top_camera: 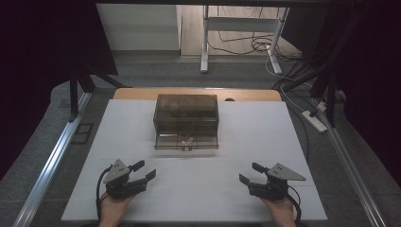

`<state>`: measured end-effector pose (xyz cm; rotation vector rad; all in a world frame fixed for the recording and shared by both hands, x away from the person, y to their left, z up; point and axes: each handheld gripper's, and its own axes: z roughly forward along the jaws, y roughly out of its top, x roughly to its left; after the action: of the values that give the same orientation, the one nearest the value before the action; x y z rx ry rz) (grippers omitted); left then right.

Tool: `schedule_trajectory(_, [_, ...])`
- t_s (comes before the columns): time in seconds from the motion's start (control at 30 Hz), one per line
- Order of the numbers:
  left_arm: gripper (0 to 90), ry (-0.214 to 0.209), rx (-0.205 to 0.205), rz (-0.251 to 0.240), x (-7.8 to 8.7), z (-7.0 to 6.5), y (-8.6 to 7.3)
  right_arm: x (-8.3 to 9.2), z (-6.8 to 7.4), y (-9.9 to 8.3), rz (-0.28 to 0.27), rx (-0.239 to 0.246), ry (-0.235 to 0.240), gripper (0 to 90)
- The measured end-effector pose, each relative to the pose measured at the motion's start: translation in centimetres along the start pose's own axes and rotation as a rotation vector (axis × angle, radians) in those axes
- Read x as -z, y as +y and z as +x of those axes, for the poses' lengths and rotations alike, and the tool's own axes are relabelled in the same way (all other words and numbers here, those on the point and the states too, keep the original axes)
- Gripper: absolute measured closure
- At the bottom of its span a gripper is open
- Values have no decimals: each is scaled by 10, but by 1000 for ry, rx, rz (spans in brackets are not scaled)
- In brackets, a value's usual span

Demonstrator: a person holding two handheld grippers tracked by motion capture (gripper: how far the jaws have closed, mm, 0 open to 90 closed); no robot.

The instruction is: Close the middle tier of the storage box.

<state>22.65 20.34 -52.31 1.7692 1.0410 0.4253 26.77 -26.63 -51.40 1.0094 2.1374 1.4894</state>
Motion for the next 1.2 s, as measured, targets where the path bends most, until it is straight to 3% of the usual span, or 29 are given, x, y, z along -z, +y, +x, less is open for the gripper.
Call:
schedule_trajectory(0.2, [392,-15,-4,5,-8,-2,3,-13,9,4,32,62,-11,270])
schedule_trajectory(0.37, [401,-29,-13,8,-14,-4,6,-28,18,7,54,76,9,274])
schedule_trajectory(0.57, [413,-47,-10,16,-21,-5,7,-42,27,10,58,57,36,275])
schedule_trajectory(0.9, [421,-45,-31,46,-31,-8,10,-71,42,18,76,64,98,283])
schedule_trajectory(1.0, [428,-42,-44,57,-34,-10,12,-74,44,20,75,55,105,302])
schedule_trajectory(1.2, [448,-33,-22,95,-41,-8,17,-80,42,26,100,31,111,359])
